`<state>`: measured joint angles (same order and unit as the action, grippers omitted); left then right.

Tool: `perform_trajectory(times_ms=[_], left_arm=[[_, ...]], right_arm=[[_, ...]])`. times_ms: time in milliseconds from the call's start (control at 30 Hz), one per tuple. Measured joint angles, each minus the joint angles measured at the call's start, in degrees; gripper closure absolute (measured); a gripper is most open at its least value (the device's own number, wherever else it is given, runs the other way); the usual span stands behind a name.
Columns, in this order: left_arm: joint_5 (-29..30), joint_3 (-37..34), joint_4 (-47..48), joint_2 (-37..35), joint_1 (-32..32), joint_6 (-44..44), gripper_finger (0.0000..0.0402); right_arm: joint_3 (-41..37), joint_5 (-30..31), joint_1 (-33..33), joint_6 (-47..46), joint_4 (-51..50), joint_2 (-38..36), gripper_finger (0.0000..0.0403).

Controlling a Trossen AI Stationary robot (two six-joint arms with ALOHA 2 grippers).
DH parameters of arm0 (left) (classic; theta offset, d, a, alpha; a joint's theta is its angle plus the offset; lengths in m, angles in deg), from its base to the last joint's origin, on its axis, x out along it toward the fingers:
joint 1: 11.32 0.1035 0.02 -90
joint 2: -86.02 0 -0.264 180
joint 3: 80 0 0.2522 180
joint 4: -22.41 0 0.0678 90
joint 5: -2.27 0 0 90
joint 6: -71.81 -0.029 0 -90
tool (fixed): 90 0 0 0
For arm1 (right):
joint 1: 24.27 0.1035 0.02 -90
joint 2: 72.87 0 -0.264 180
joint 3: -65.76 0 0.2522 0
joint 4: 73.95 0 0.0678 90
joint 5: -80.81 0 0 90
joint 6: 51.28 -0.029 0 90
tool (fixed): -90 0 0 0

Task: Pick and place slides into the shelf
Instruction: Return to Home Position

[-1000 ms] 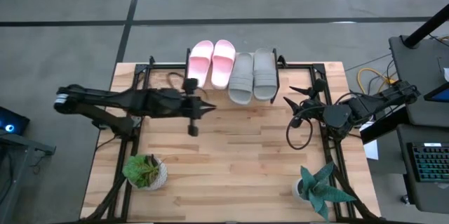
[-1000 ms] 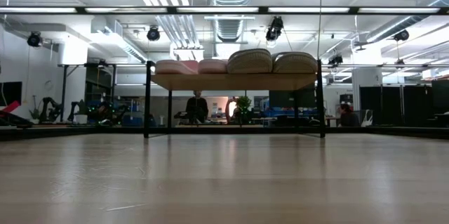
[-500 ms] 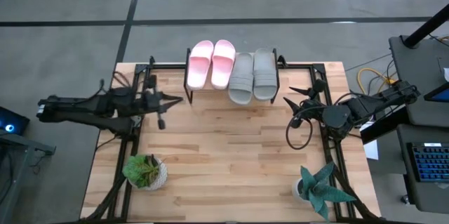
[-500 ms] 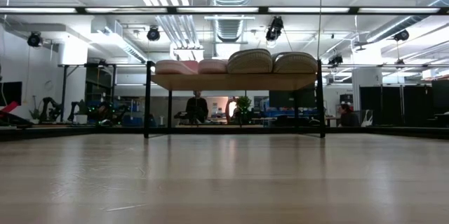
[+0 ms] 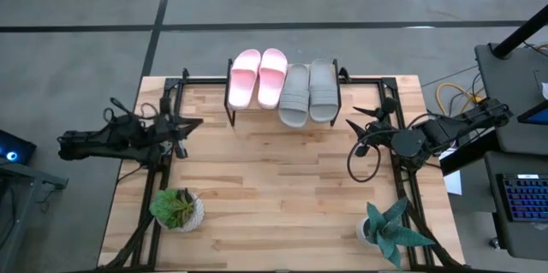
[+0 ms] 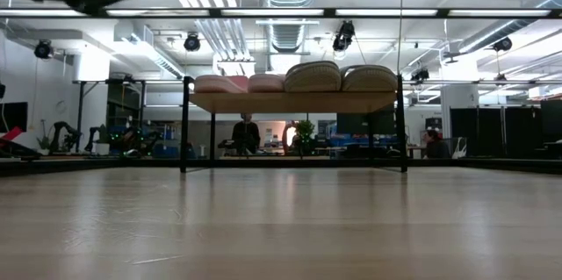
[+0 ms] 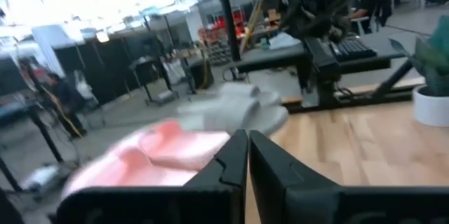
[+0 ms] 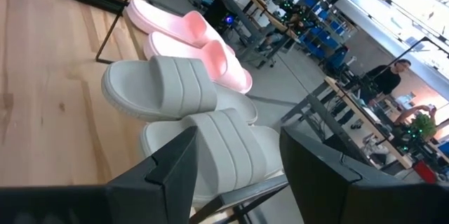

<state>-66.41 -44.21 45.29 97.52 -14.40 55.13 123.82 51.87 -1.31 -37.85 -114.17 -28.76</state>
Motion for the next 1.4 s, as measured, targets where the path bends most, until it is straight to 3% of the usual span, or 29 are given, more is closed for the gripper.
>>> perform_trajectory(times_ms=[200, 400, 667, 867, 1000, 1133, 1233, 1400], left_arm=[[-10.32, -4.82, -3.00, -2.16, -0.01, 3.74, 0.0401], [-10.25, -10.80, -2.82, -3.84, 0.01, 10.27, 0.0401], [-11.65, -18.30, -3.69, -9.49, 0.01, 11.91, 0.0401], [-11.18, -19.05, -4.63, -8.33, 0.01, 10.23, 0.0401], [-9.74, -19.07, -4.63, -7.50, 0.01, 10.04, 0.0401], [-8.98, -19.07, -4.63, -7.64, 0.01, 9.93, 0.0401], [-8.94, -19.09, -4.60, -7.66, 0.02, 10.22, 0.0401], [-8.87, -19.05, -4.55, -7.58, 0.01, 10.27, 0.0401]], right_arm=[[-0.32, 0.00, 0.00, -0.06, -0.12, 0.02, 0.0213], [-0.51, -0.02, 0.00, -2.10, -0.19, 0.00, 0.0213], [-0.66, -1.08, 0.00, -4.36, -0.35, 0.00, 0.0213], [-3.32, -14.50, -0.02, -9.75, 4.22, 0.27, 0.0213], [-11.61, -20.74, -0.29, -8.63, 19.70, 1.06, 0.0213], [-19.56, -33.72, -2.63, -6.53, 37.99, 3.28, 0.0226], [-22.35, -38.97, -5.11, -5.82, 45.95, 5.43, 0.0266], [-24.43, -47.52, -12.34, -1.18, 54.13, 9.40, 0.0374]])
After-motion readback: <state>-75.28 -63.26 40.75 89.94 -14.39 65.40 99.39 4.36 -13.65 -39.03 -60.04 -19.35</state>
